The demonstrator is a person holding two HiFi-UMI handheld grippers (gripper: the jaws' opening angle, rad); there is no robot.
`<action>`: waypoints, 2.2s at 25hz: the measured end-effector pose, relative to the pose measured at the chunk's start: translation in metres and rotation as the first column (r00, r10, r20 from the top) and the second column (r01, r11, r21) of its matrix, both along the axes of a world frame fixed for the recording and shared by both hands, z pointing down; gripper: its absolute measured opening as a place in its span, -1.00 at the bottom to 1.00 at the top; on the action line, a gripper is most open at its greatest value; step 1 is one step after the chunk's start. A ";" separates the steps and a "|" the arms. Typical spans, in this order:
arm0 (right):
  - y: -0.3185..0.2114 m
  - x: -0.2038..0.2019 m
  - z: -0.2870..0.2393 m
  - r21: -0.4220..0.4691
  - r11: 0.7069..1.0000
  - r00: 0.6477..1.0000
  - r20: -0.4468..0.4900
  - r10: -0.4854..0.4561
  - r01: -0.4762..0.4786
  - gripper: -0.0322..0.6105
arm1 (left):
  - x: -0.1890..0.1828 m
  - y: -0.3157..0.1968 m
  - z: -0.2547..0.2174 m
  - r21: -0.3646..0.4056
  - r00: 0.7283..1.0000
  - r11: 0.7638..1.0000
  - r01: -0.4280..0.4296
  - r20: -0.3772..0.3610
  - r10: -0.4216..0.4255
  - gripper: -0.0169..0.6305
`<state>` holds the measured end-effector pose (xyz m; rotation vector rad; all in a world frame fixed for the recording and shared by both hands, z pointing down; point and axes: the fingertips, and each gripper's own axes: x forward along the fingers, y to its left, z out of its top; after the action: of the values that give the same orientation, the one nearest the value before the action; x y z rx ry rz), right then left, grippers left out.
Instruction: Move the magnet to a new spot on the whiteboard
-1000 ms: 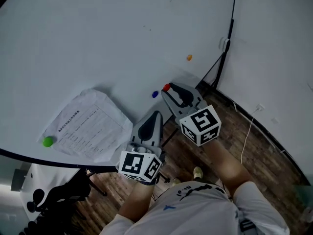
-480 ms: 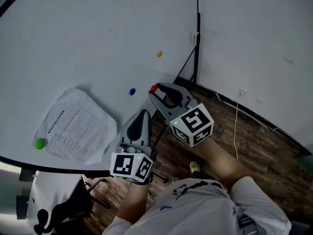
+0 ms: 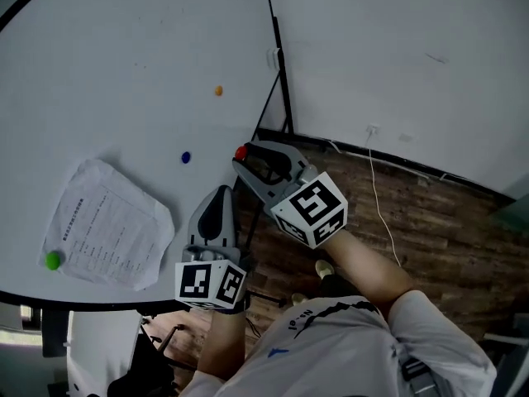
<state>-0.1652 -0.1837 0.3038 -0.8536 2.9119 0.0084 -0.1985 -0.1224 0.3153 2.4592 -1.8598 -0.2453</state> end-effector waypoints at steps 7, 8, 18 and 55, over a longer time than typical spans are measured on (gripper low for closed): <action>-0.004 0.026 -0.009 0.013 0.999 1.000 0.009 0.029 -0.029 -0.50 | 0.028 -0.007 -0.002 0.001 0.999 0.999 -0.047 0.011 0.047 -0.91; -0.008 0.029 -0.010 0.014 0.999 0.999 0.012 0.031 -0.031 -0.50 | 0.029 -0.010 -0.002 0.002 0.999 0.999 -0.048 0.014 0.048 -0.91; -0.086 0.019 -0.015 0.007 0.999 0.998 0.044 -0.035 0.035 -0.50 | 0.018 -0.070 -0.004 -0.001 0.998 0.999 0.050 0.029 -0.050 -0.91; -0.269 -0.113 0.003 -0.037 0.943 0.943 -0.016 -0.331 0.330 -0.50 | -0.036 -0.202 0.012 -0.051 0.909 0.909 0.414 0.065 -0.411 -0.91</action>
<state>-0.2779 -0.4531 0.3072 -0.3588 3.0440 -0.0602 -0.2343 -0.3242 0.3268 2.0232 -2.3572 -0.1322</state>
